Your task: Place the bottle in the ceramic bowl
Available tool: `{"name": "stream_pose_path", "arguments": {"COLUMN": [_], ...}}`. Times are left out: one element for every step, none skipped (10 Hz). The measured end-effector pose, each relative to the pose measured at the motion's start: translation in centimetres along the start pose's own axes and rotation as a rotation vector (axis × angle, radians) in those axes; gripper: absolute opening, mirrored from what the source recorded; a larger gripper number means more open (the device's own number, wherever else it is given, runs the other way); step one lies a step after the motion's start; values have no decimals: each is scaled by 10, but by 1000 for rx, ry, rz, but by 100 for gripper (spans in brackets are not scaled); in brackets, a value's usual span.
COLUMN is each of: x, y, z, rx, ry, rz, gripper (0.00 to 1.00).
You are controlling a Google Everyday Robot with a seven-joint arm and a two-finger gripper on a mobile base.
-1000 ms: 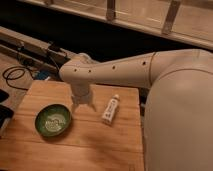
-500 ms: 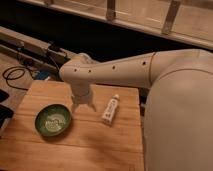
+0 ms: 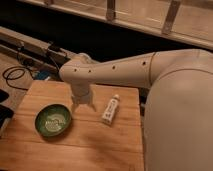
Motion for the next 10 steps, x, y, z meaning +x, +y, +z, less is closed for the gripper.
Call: {"name": "stream_pose_path", "arguments": {"x": [0,0,0,0,0,0,-1,-3,-11,-18], "y": [0,0,0,0,0,0,-1,-4,-8,-14], "z": [0,0,0,0,0,-1,-1,-3,-6,-9], "rx": [0,0,0,0,0,1,5,19,45,56], "ry": [0,0,0,0,0,-2,-8,-26,-49,-64], "rz": [0,0,0,0,0,-1,0,16,29,37], "gripper": [65,65,65,65,65,65,65,65,65,65]}}
